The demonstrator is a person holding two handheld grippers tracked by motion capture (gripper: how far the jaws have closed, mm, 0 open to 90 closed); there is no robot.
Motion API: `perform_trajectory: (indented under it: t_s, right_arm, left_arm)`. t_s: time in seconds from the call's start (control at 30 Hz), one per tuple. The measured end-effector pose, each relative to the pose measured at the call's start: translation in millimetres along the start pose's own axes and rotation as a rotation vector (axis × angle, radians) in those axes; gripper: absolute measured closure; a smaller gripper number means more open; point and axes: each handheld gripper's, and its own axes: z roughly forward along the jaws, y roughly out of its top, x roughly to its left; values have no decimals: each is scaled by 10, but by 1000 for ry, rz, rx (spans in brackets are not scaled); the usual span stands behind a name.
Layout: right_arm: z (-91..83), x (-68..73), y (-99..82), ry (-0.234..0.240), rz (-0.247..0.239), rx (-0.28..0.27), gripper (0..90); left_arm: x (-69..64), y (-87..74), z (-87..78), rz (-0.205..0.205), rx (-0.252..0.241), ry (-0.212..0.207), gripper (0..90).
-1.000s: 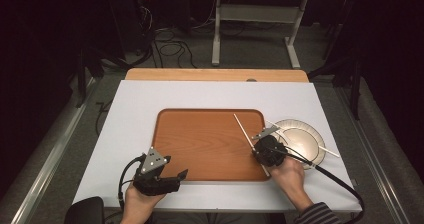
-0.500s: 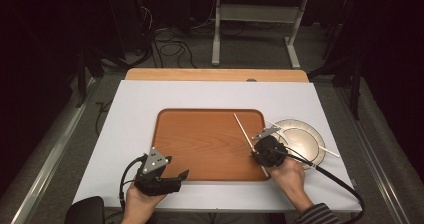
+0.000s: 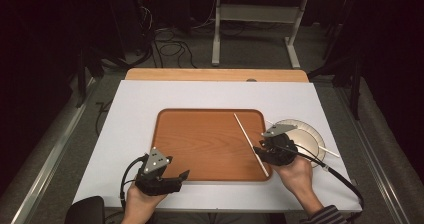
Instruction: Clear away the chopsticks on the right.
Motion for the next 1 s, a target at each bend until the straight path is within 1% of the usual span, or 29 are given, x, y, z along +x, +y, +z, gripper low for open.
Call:
perform_trajectory:
  t_s: [0.1,0.13,0.2,0.37,0.53,0.6,0.63,0.67,0.73,0.83,0.93,1.0]
  right_arm:
    - [-50,-30,9,4,-1,-14,687]
    - [-105,-52,17,11,9,-27,689]
    - [-159,-82,20,13,10,-40,690]
    - [-304,-203,11,-6,30,-71,703]
    - [-450,-384,-42,-6,72,-108,746]
    - [-514,-464,-71,-20,89,-117,757]
    - [-514,-464,-71,-20,89,-117,757]
    - [-577,-554,-99,-33,109,-130,758]
    - [-633,-641,-129,-41,138,-138,760]
    - [-694,-753,-176,-55,166,-139,762]
    - [-736,-843,-219,-84,180,-131,763]
    - [-764,-909,-255,-91,195,-126,763]
  left_arm:
    - [3,-1,-3,-1,0,1,291]
    - [5,-1,-7,-6,-3,2,291]
    - [7,1,-5,-5,-2,2,291]
    - [5,-1,-3,0,2,0,291]
    - [11,2,-1,-8,0,-2,291]
    - [12,9,16,-6,4,-2,291]
    - [12,9,16,-6,4,-2,291]
    - [6,11,31,-3,7,-3,290]
    - [1,7,29,1,10,-5,291]
    - [2,3,18,-1,7,-5,290]
    - [7,5,17,-6,7,-5,291]
    - [2,10,26,-3,9,-5,291]
